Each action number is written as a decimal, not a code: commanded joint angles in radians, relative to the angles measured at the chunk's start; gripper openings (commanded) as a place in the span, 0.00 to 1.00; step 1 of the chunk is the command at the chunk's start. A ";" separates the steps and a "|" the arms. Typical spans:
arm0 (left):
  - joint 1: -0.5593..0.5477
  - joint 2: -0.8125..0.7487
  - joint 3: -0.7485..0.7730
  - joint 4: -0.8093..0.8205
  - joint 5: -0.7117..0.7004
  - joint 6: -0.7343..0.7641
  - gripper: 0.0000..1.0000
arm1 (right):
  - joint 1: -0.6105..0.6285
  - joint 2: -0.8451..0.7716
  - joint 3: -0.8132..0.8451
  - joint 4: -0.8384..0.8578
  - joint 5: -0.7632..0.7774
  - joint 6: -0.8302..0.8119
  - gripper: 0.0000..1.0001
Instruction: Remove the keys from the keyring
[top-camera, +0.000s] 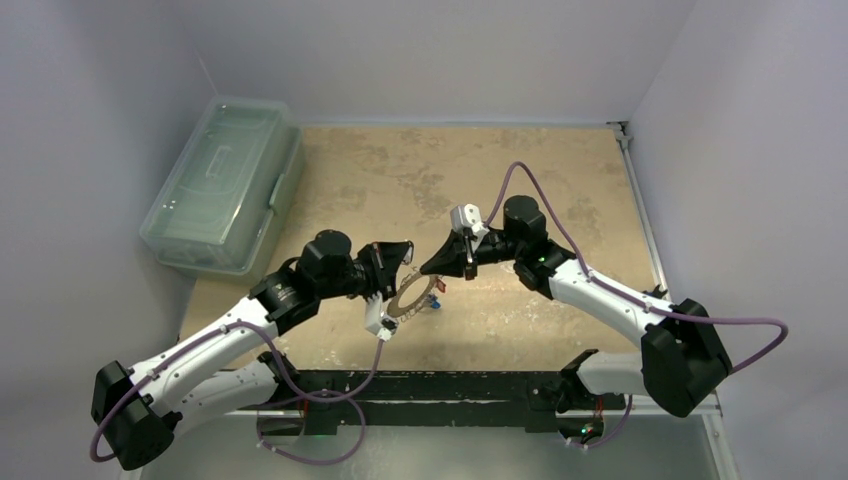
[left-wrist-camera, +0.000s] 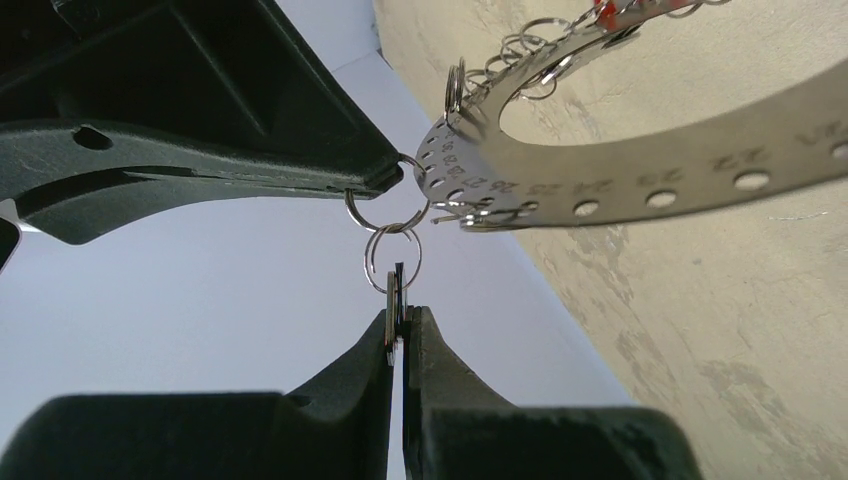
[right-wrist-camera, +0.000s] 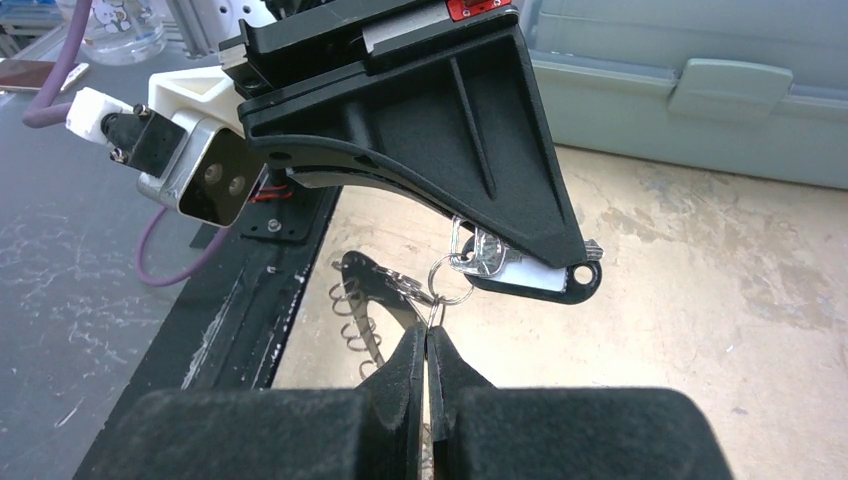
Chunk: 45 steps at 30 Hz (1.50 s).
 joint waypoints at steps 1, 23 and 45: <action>0.006 -0.025 0.059 0.005 0.006 -0.002 0.00 | 0.005 -0.011 0.035 -0.021 -0.009 -0.026 0.00; -0.032 0.025 0.244 -0.318 0.155 -0.117 0.00 | 0.008 0.010 0.063 -0.062 0.020 -0.101 0.02; -0.056 0.106 0.346 -0.408 0.111 -0.337 0.00 | 0.040 -0.013 0.082 -0.086 0.036 -0.133 0.35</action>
